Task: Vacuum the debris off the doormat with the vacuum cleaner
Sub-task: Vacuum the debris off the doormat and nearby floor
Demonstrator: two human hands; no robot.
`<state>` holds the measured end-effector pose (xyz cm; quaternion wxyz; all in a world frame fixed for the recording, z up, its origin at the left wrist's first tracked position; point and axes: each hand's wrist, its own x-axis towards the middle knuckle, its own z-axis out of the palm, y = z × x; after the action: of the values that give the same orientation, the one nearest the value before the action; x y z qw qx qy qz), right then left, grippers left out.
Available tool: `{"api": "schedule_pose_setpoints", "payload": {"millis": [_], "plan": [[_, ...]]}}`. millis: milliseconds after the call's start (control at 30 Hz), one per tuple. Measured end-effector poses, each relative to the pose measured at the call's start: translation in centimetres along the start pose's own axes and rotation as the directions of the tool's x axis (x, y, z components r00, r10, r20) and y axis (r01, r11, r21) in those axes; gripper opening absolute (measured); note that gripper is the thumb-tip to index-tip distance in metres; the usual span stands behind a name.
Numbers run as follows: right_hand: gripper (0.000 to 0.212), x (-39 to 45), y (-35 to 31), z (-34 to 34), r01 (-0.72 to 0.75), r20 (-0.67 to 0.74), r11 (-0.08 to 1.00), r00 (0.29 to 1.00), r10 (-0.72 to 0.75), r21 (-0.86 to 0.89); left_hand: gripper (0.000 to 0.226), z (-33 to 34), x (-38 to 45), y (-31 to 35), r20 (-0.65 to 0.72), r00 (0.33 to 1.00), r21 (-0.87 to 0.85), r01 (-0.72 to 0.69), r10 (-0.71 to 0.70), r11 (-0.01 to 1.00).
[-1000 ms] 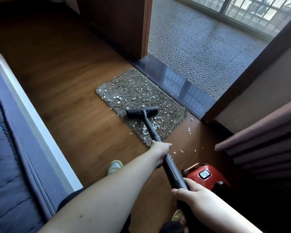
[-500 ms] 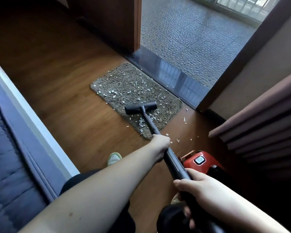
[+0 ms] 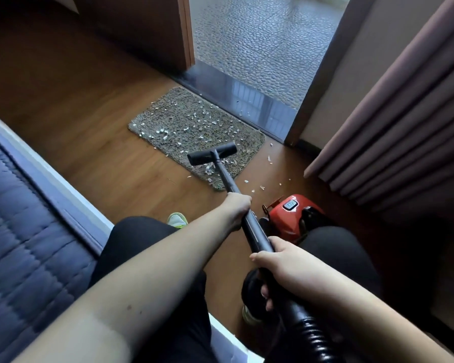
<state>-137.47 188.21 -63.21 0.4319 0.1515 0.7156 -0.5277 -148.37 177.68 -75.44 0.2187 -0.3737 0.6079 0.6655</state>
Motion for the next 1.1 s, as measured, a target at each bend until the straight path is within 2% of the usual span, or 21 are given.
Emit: {"api": "schedule_pose_setpoints", "payload": {"millis": [133, 200, 267, 567, 767, 1100], "plan": [[0.02, -1.3, 1.1, 0.6, 0.002, 0.002, 1.0, 1.0, -0.002, 0.029, 0.004, 0.0, -1.0, -1.0, 0.023, 1.0, 0.055, 0.006, -0.008, 0.998], [0.018, -1.7, 1.4, 0.9, -0.003, 0.007, 0.998, 1.0, 0.002, 0.055, 0.019, 0.0, -1.0, -1.9, 0.023, 0.999, 0.106, 0.023, -0.026, 0.994], [0.014, -1.8, 1.7, 1.1, -0.014, 0.014, 0.997, 1.0, 0.013, 0.081, 0.02, 0.1, -1.0, -2.7, 0.015, 0.999, 0.143, 0.039, -0.041, 0.989], [0.011, -0.5, 1.7, 1.4, -0.04, 0.025, 0.994, 0.999, 0.037, 0.105, 0.005, -0.2, 0.6, -3.1, 0.024, 0.995, 0.143, 0.093, -0.097, 0.985], [0.01, 1.1, 0.3, 1.2, -0.042, 0.039, 0.995, 0.998, 0.039, 0.085, 0.017, -0.5, 2.3, -1.9, 0.02, 0.997, 0.131, 0.071, -0.075, 0.989], [0.017, 6.5, -2.3, 0.9, -0.053, 0.034, 0.997, 0.998, 0.052, 0.049, 0.013, -1.4, 6.8, 1.4, -0.013, 0.999, 0.133, 0.035, -0.034, 0.99]]}}
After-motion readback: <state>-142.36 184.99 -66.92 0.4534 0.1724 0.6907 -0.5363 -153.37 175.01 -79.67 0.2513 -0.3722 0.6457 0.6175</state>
